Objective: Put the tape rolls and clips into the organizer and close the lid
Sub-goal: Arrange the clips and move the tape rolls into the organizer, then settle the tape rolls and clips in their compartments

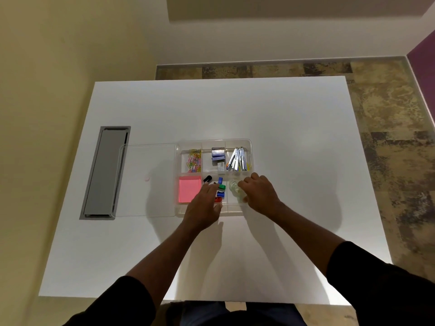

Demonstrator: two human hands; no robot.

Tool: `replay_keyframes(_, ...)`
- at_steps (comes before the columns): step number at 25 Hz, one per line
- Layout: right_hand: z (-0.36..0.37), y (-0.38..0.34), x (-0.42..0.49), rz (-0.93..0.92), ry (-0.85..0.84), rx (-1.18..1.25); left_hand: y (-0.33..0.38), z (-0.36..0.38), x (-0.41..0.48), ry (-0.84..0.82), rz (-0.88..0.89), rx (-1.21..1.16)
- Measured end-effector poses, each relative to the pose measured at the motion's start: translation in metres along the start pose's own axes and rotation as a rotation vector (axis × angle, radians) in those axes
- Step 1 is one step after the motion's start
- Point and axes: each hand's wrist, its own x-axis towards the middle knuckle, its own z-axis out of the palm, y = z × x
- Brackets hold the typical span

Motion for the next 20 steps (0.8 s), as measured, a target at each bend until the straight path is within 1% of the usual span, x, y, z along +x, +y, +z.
replay_keyframes(2,0.000,0.004,-0.002,0.011,0.025,0.046,-0.001,0.000,-0.001,0.002,0.001,-0.003)
replay_keyframes(7,-0.003,0.022,-0.004,0.118,0.146,0.176,0.003,0.001,0.000,0.029,0.000,0.006)
replay_keyframes(10,0.001,0.030,-0.002,0.148,0.189,0.217,0.010,0.004,0.004,0.047,0.001,0.018)
replay_keyframes(13,0.006,0.033,0.002,0.117,0.224,0.198,0.017,0.011,0.005,0.084,-0.011,0.012)
replay_keyframes(16,0.014,0.032,0.010,0.068,0.175,0.159,0.019,0.022,0.003,0.114,-0.004,0.013)
replay_keyframes(20,0.028,0.030,0.023,0.021,0.187,0.086,0.011,0.036,0.009,0.081,0.029,0.081)
